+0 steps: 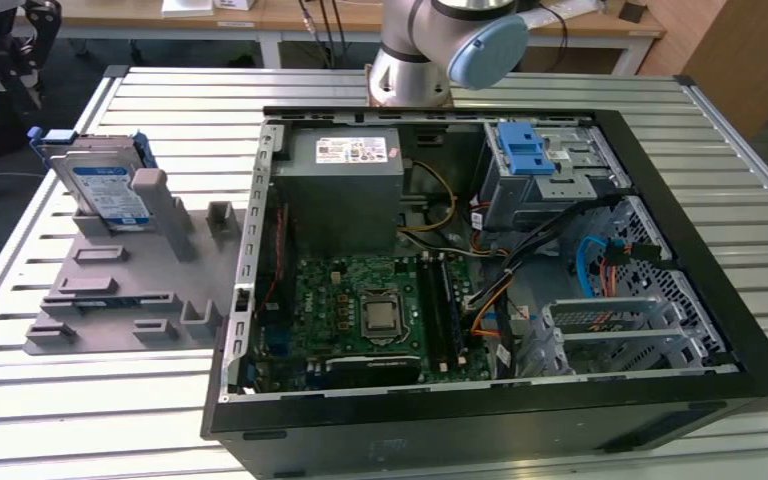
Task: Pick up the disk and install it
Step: 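Pick up the disk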
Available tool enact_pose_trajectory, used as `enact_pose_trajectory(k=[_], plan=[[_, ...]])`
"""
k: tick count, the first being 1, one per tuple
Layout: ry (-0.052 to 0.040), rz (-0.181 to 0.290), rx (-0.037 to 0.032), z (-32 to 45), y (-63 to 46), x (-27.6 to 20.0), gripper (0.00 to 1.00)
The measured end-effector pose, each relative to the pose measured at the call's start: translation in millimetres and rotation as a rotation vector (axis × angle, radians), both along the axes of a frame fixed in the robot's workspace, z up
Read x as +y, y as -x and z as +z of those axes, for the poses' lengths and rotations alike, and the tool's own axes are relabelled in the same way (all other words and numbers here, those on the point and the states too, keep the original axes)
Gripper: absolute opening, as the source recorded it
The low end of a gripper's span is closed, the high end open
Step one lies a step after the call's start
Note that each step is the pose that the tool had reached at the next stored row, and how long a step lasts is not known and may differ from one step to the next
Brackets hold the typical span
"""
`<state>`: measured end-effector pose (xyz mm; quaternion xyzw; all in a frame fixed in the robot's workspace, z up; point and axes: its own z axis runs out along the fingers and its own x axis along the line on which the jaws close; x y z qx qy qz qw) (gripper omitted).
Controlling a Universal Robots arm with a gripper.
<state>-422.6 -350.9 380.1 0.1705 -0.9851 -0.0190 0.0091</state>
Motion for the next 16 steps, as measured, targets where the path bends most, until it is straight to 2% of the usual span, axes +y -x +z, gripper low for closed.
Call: enact_pose_trajectory(k=[16], plan=[[0.0000, 0.132, 0.0000, 0.0, 0.1, 0.0, 0.11]])
